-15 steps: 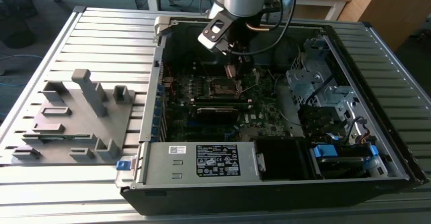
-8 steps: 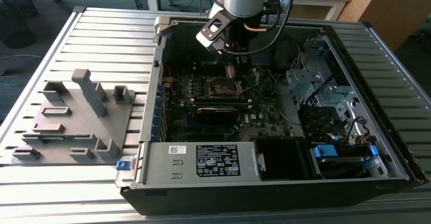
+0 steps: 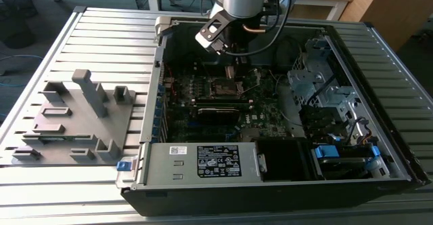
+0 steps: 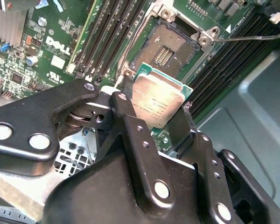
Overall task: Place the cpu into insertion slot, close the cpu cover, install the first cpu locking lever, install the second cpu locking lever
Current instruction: 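Place the cpu into insertion slot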
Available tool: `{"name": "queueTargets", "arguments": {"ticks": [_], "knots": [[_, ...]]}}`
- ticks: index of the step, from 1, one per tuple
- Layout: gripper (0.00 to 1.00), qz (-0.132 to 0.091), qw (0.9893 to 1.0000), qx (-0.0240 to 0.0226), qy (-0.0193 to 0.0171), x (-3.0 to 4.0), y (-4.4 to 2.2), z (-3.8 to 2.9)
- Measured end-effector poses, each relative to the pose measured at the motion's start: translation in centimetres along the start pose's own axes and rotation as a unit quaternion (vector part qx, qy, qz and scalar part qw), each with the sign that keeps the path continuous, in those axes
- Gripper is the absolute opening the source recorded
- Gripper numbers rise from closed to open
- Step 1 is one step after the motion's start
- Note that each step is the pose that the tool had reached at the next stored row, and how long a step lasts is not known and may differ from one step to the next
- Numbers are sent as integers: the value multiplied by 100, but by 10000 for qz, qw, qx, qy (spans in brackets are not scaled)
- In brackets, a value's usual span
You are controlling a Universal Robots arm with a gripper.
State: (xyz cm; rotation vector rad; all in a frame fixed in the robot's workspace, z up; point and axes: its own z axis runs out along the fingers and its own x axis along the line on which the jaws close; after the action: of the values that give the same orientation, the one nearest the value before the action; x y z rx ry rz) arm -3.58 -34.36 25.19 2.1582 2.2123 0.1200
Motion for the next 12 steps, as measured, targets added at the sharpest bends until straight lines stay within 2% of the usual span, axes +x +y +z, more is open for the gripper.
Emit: {"name": "queueTargets", "arguments": {"ticks": [12], "knots": [[54,28,10000,-1,-3,0,-6,24]]}}
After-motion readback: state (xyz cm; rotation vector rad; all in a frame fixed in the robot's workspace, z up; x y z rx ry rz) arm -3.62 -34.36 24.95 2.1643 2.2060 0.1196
